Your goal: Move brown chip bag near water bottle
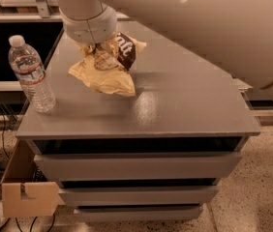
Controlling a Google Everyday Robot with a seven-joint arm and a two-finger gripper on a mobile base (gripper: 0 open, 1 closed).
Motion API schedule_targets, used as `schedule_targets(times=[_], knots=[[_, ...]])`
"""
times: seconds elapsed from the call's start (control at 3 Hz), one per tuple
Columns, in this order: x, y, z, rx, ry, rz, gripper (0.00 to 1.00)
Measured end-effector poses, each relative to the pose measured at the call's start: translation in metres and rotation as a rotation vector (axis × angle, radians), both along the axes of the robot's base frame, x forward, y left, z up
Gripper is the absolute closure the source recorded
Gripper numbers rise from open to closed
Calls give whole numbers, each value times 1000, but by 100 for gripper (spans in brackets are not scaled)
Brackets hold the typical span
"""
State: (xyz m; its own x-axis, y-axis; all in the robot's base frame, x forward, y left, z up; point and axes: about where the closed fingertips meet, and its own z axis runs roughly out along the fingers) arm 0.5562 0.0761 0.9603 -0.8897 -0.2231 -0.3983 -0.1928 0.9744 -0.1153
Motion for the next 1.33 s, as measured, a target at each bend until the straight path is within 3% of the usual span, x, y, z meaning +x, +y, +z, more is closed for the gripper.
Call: schedule_targets(times=[0.67,1.33], knots=[[-6,29,-10,13,6,-9,100],[-25,60,-20,28,13,44,100]])
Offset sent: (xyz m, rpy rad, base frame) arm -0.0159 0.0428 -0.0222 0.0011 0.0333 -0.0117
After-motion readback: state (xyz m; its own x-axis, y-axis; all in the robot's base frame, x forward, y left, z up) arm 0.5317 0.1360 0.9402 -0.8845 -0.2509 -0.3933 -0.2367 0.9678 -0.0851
